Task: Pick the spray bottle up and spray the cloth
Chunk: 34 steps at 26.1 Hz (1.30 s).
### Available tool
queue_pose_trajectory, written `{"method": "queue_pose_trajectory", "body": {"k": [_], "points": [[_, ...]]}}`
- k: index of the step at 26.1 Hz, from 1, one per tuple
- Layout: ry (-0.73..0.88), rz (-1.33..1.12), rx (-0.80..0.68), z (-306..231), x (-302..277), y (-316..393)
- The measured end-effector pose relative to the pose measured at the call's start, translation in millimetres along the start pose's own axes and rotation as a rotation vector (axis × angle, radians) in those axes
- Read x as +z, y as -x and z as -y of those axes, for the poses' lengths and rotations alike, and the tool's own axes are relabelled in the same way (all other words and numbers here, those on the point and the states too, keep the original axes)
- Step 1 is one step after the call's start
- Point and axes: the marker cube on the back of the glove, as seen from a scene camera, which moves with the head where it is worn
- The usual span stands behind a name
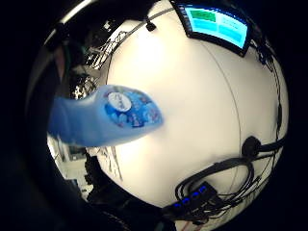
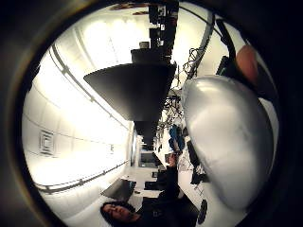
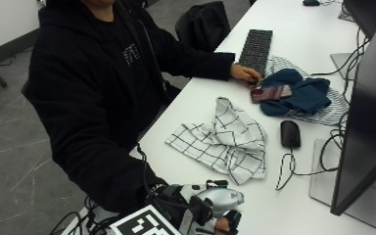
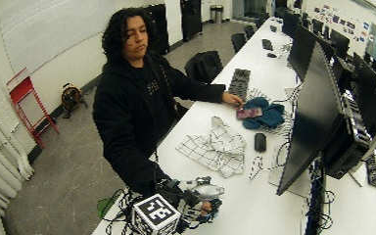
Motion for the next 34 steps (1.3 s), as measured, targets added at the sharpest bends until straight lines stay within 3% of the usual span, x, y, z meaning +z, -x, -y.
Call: {"method": "queue_pose_trajectory", "body": {"k": [8,15,24,27,32,34], "points": [[-0.139,0.121,-0.064,23,25,-6],[-0.361,0.198,-0.13,29,43,-12],[-0.38,0.198,-0.166,29,45,-13],[-0.312,0.179,-0.159,24,44,-9],[0.072,-0.105,-0.241,-26,28,48],[0.157,-0.239,-0.274,-41,28,82]]}}
